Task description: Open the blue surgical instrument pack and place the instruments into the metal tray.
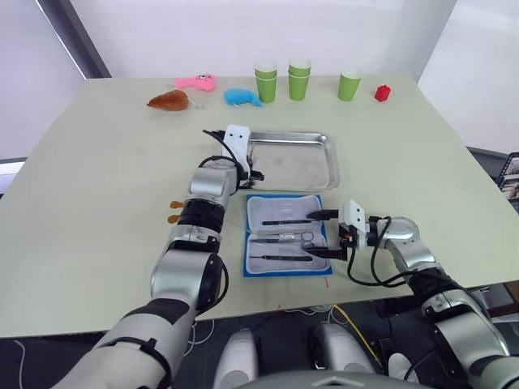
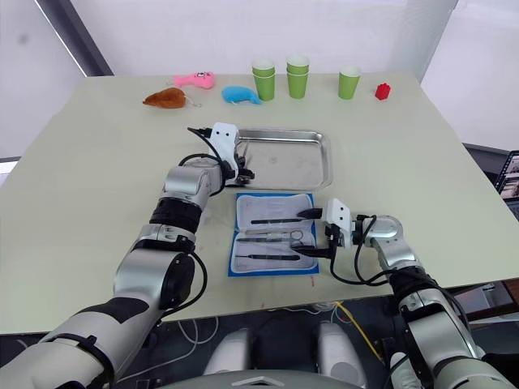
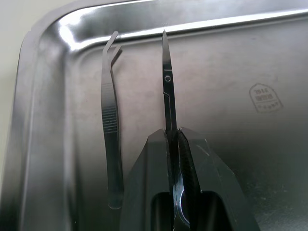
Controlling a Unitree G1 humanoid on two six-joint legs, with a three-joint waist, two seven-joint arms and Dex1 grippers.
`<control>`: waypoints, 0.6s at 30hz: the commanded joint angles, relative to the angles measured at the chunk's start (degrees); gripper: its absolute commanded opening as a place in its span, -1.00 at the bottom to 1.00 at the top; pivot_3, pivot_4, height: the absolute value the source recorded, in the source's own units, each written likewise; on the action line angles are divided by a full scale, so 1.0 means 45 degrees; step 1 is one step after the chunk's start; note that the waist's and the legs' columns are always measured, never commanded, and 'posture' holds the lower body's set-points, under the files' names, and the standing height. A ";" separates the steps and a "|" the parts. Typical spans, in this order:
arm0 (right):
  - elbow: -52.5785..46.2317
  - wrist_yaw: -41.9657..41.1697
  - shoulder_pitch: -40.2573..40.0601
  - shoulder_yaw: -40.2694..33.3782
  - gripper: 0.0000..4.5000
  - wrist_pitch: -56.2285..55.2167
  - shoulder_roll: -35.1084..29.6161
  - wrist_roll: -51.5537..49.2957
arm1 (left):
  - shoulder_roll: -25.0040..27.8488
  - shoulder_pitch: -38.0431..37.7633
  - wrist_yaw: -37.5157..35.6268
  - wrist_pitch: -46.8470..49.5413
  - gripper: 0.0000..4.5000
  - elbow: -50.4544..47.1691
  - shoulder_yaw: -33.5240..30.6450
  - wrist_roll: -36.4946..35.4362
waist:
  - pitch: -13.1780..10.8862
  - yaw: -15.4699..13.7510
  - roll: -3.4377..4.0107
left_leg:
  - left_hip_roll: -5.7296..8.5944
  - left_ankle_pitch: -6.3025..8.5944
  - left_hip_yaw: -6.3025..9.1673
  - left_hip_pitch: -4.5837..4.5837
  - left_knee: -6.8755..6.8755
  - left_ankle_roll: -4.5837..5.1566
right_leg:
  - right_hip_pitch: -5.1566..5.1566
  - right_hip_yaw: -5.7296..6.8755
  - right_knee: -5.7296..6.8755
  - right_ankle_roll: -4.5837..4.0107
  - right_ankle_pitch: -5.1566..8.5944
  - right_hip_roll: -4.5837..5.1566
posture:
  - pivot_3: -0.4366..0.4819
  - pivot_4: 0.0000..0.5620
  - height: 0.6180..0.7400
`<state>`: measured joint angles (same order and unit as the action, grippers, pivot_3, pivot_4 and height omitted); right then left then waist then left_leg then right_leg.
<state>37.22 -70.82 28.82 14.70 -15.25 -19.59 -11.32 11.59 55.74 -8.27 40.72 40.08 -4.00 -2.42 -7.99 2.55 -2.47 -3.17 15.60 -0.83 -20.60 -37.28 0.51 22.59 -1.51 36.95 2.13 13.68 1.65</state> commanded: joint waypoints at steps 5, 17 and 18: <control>0.1707 0.0585 -0.0698 0.0716 1.00 0.0517 -0.0173 0.1545 | -0.0011 -0.0015 0.0352 0.0066 -0.99 0.0026 -0.0281 -0.0127 | 0.0002 0.0013 -0.0003 | 0.0008 0.0000 -0.0007 0.0000 -0.0001 -0.0001 | -0.0001 -0.0006 0.0000 0.0001 0.0000 0.0008 | -0.05 -0.47 0.99; 0.1698 0.0576 -0.0720 0.0717 1.00 0.0517 -0.0211 0.1545 | 0.0023 -0.0130 -0.0108 0.0086 0.07 -0.0775 -0.0053 -0.0123 | 0.0004 0.0162 -0.0005 | 0.0089 0.0000 0.0005 0.0001 -0.0002 -0.0004 | -0.0026 -0.0001 -0.0003 0.0016 0.0000 0.0086 | -0.05 -0.47 0.99; 0.1691 0.0580 -0.0722 0.0718 1.00 0.0516 -0.0210 0.1547 | 0.0014 -0.0181 -0.0231 -0.0031 0.07 -0.1056 -0.0042 -0.0172 | 0.0004 0.0186 -0.0004 | 0.0099 0.0000 0.0012 0.0002 -0.0002 -0.0004 | -0.0035 0.0001 -0.0007 0.0024 0.0004 0.0095 | -0.05 -0.47 0.99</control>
<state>37.22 -70.90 28.80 14.69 -15.27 -19.81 -11.33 11.60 54.48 -8.41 41.25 39.16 -4.60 -2.53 -7.97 3.39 -2.49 -2.69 15.60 -0.75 -20.60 -37.29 0.49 22.41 -1.49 36.90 2.26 13.71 2.12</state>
